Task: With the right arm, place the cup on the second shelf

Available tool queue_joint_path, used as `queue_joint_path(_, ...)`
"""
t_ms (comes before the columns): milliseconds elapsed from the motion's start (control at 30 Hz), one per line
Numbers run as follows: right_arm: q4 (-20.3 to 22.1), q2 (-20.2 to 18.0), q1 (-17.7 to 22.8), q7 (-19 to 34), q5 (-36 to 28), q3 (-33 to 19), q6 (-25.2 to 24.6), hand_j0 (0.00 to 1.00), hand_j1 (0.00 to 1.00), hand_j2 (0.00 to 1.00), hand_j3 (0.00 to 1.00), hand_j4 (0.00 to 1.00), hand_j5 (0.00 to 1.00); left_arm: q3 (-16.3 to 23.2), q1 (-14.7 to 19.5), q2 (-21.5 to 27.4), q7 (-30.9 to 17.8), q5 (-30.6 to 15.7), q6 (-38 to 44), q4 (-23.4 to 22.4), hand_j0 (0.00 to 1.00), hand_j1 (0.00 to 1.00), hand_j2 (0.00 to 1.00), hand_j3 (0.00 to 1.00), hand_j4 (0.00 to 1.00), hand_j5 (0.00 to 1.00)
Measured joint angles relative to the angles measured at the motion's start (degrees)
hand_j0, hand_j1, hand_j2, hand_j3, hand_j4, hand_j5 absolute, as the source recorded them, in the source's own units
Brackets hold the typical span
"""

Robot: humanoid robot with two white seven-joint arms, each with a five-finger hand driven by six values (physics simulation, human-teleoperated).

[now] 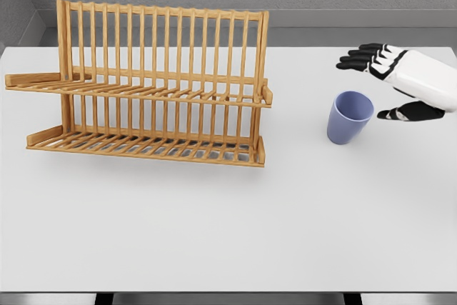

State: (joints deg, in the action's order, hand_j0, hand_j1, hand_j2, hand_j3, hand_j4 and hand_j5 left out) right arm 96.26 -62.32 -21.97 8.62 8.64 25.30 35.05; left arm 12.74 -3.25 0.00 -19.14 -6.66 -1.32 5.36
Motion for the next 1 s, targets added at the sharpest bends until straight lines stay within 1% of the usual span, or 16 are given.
queue_joint_path(100,-0.2,-0.2,0.2,-0.3,-0.3,0.0,0.0,1.00,1.00,1.00,1.00,1.00,1.00,0.0,0.0,0.0,0.0,0.0,0.0,0.0,1.00,1.00,1.00,1.00,1.00,1.00)
queue_joint_path(233,-4.2,-0.7,0.3,-0.1,-0.5,-0.9,0.0,1.00,1.00,1.00,1.00,1.00,1.00,0.0,0.0,0.0,0.0,0.0,0.0,0.0,1.00,1.00,1.00,1.00,1.00,1.00)
queue_joint_path(267,-4.8,-0.8,-0.2,1.5,-0.5,-1.2,0.0,1.00,1.00,1.00,1.00,1.00,1.00,0.0,0.0,0.0,0.0,0.0,0.0,0.0,1.00,1.00,1.00,1.00,1.00,1.00)
queue_joint_path(300,-5.3,-0.8,-0.3,5.4,-0.4,-2.4,0.0,1.00,1.00,1.00,1.00,1.00,1.00,0.0,0.0,0.0,0.0,0.0,0.0,0.0,1.00,1.00,1.00,1.00,1.00,1.00)
queue_joint_path(333,-5.6,-0.8,-0.8,10.8,-0.3,-4.0,0.0,1.00,1.00,1.00,1.00,1.00,1.00,0.0,0.0,0.0,0.0,0.0,0.0,0.0,1.00,1.00,1.00,1.00,1.00,1.00)
queue_joint_path(367,-5.9,-0.6,-2.1,15.3,-0.2,-5.5,0.1,1.00,1.00,1.00,1.00,1.00,1.00,0.0,0.0,0.0,0.0,0.0,0.0,0.0,1.00,1.00,1.00,1.00,1.00,1.00)
queue_joint_path(433,-7.1,0.6,-5.4,20.7,-0.3,-7.1,0.0,1.00,1.00,1.00,1.00,1.00,1.00,0.0,0.0,0.0,0.0,0.0,0.0,0.0,1.00,1.00,1.00,1.00,1.00,1.00)
queue_joint_path(467,-8.5,1.5,-9.1,22.3,0.0,-6.5,0.2,1.00,1.00,1.00,1.00,1.00,1.00,0.0,0.0,0.0,0.0,0.0,0.0,0.0,1.00,1.00,1.00,1.00,1.00,1.00)
queue_joint_path(500,-10.6,2.6,-14.7,23.5,-0.1,-4.4,0.1,1.00,1.00,1.00,1.00,1.00,1.00,0.0,0.0,0.0,0.0,0.0,0.0,0.0,1.00,1.00,1.00,1.00,1.00,1.00)
queue_joint_path(533,-13.0,4.0,-19.7,24.3,-0.3,-1.2,0.0,1.00,1.00,1.00,1.00,1.00,1.00,0.0,0.0,0.0,0.0,0.0,0.0,0.0,1.00,1.00,1.00,1.00,1.00,1.00)
queue_joint_path(600,-16.6,6.2,-20.2,25.3,-0.3,4.5,0.0,1.00,1.00,1.00,1.00,1.00,1.00,0.0,0.0,0.0,0.0,0.0,0.0,0.0,1.00,1.00,1.00,1.00,1.00,1.00)
queue_joint_path(700,-19.0,7.8,-20.4,26.0,-0.1,9.1,0.1,1.00,1.00,1.00,1.00,1.00,1.00,0.0,0.0,0.0,0.0,0.0,0.0,0.0,1.00,1.00,1.00,1.00,1.00,1.00)
queue_joint_path(1000,-21.2,9.7,-21.1,26.4,-0.1,14.6,0.1,1.00,1.00,1.00,1.00,1.00,1.00,0.0,0.0,0.0,0.0,0.0,0.0,0.0,1.00,1.00,1.00,1.00,1.00,1.00)
